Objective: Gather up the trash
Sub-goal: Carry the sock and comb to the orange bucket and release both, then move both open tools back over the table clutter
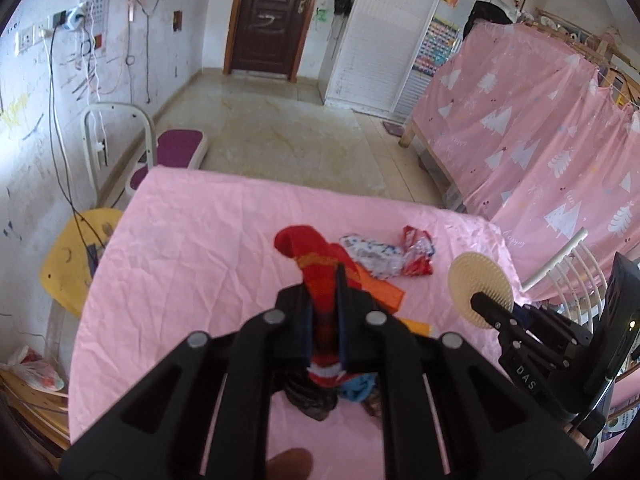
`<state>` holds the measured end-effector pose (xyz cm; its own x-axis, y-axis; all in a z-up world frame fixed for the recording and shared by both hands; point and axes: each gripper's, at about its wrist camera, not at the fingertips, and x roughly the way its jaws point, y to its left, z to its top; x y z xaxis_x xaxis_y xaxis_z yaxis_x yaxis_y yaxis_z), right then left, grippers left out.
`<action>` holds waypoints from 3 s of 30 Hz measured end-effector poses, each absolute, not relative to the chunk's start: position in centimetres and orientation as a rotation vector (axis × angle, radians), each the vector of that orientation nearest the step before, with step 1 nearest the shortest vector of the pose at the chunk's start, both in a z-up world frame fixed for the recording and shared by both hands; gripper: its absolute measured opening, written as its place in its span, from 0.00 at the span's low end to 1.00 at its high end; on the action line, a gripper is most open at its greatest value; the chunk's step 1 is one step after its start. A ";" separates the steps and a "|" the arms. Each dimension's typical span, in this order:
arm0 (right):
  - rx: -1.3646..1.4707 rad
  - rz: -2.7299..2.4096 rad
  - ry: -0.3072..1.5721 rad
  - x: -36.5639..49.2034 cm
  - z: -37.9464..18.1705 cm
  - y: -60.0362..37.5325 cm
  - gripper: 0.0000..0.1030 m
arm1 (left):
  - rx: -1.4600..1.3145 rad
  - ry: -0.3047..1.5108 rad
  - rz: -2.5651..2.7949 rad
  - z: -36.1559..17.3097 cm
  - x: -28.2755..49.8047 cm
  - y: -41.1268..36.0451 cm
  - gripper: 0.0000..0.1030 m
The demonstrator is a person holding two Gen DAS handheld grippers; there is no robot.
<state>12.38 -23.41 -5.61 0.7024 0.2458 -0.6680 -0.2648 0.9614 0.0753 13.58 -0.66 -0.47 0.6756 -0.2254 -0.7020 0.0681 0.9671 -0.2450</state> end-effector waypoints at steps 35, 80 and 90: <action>0.190 0.013 0.658 4.9 -7.3 -47.7 0.01 | 0.071 0.768 -0.492 1.7 10.6 -28.3 0.08; 0.250 0.005 0.689 5.4 -7.0 -47.6 0.02 | 0.056 0.740 -0.514 1.8 9.9 -30.2 0.49; 0.161 0.075 0.681 6.2 -5.0 -40.7 0.15 | 0.013 0.691 -0.420 3.1 8.8 -22.4 0.64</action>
<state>6.15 -40.71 -5.00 0.7751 0.1210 -0.6202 -0.0161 0.9850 0.1720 8.80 -22.43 3.08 0.6907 -0.3711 -0.6206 0.3797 0.9166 -0.1254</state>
